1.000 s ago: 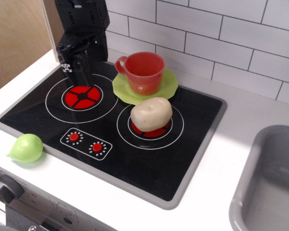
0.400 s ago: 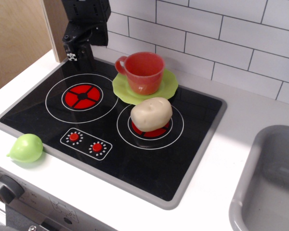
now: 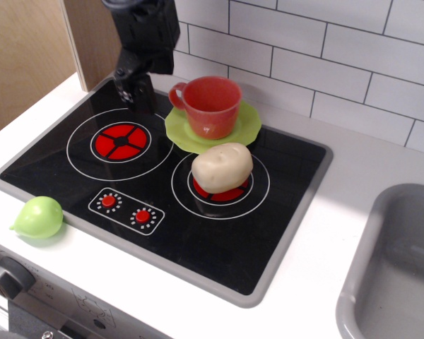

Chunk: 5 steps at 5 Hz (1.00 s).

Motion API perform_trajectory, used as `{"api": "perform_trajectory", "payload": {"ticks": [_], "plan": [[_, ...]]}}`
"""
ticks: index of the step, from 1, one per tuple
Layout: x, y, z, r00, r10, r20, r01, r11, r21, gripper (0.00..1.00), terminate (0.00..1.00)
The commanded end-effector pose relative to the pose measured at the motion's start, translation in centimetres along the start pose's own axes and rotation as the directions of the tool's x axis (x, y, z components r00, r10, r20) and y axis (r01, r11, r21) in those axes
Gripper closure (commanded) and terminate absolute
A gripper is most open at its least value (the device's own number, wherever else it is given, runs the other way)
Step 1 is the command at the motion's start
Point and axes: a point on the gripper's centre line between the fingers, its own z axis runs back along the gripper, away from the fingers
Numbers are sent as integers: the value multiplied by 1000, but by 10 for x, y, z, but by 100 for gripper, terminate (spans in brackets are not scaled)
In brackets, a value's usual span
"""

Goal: Take cup off plate

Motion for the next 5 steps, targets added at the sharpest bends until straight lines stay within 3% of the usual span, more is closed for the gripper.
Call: {"api": "perform_trajectory", "payload": {"ticks": [1,2,3,5], "plan": [[20,12,-5,999,-17,29,18,999,-50,0,0],[21,8,-7,999,-38,11,39,998,-51,0,0],[19,8,-4,999,-31,16,32,998,-61,100,0],[14,13,0,999,28,-18,-28,999,-26,100,0]]}}
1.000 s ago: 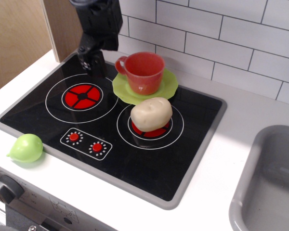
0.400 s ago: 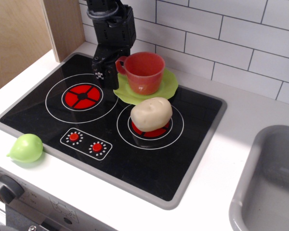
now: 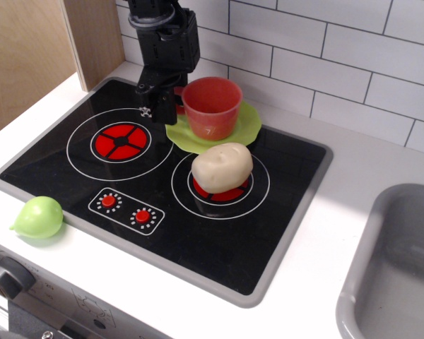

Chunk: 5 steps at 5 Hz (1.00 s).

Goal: Take cup off plate

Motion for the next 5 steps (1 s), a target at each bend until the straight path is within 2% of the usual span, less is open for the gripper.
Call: {"api": "perform_trajectory", "payload": {"ticks": [1,2,4,5], "plan": [[4,15,27,996,85,5,-86,992,98,100,0],[-4,14,44,992,123,40,-126,987,101,100,0],[-30,-17,74,991,122,63,-129,984,124,100,0],[-46,-33,66,996,92,11,-93,990,110,100,0]]}}
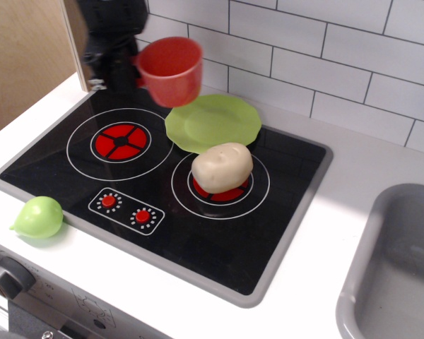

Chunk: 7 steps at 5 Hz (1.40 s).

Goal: Take cup off plate

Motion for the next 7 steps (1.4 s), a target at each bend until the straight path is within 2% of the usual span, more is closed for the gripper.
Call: {"api": "perform_trajectory", "payload": {"ticks": [1,3,4,6,7], "plan": [[-20,-20,1,994,-81,-79,83,996,20,100,0],[-42,-35,-21,980,-144,-139,146,989,5,100,0],[-45,-32,-36,978,-141,-152,138,990,-30,100,0],[-42,-31,-42,982,-134,-130,134,991,-15,100,0],[-40,-30,-34,989,-80,-122,80,997,-10,0,0]]}}
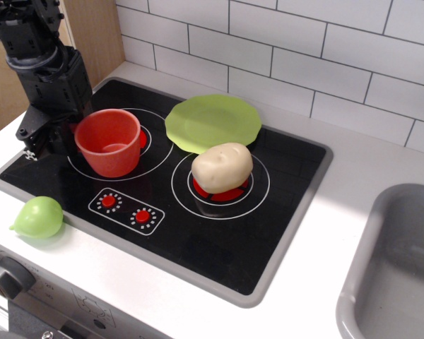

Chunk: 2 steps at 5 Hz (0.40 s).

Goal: Take cup off plate

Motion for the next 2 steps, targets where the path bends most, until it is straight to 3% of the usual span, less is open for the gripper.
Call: {"api": "perform_trajectory", "payload": {"ticks": [1,2], "plan": [[9,9,37,996,89,0,-89,996,30,0,0],[11,11,64,986,166,31,-167,984,64,0,0]]}}
